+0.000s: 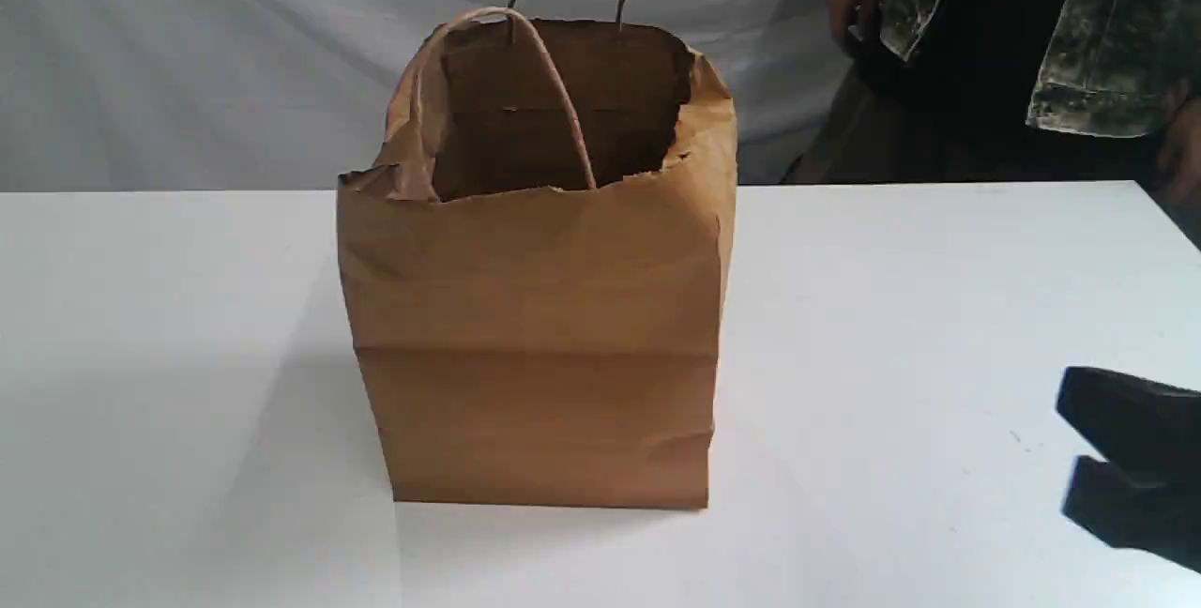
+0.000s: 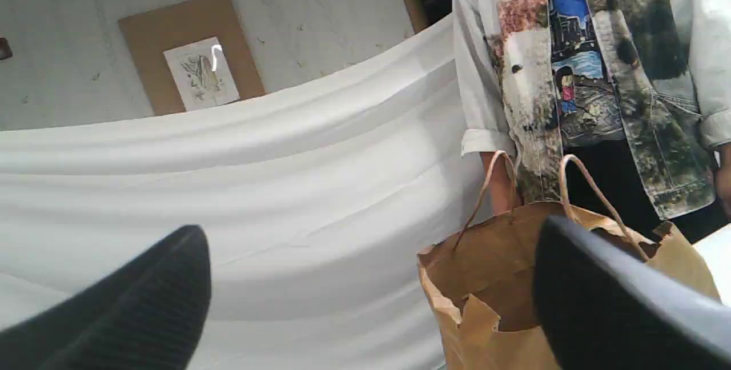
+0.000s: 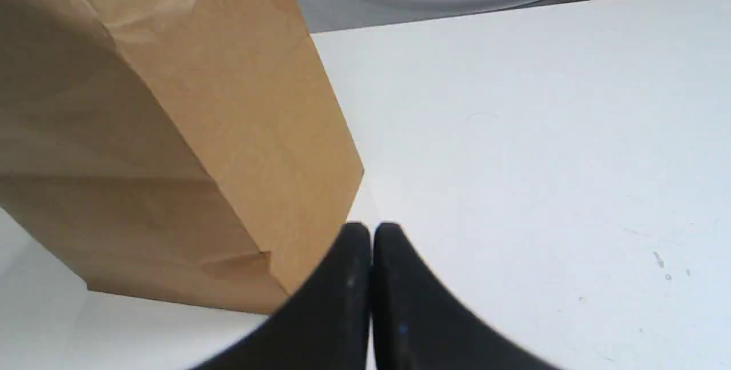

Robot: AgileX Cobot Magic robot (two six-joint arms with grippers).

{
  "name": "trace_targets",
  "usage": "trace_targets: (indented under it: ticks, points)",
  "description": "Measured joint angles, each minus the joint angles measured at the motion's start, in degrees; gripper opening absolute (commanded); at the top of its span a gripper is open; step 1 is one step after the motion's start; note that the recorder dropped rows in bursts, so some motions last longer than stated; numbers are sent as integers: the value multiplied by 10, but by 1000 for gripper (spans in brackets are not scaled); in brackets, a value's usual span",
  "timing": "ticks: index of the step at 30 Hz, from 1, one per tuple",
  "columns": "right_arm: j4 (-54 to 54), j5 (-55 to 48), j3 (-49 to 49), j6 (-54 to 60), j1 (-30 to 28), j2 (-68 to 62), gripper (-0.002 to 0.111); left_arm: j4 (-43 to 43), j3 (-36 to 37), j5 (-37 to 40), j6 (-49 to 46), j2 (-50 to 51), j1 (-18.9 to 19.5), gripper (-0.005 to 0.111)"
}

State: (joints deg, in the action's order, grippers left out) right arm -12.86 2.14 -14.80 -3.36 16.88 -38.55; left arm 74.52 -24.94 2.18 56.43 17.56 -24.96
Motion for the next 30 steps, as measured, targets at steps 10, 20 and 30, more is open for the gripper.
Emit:
trace_targets:
  ticks: [10,20,30]
  points:
    - [6,-2,106,-2,-130,198,0,0,0,2,0,0,0,78]
    - [26,-11,146,-2,-198,307,0,0,0,2,0,0,0,78]
    - [94,-114,146,-4,-198,358,0,0,0,3,0,0,0,78]
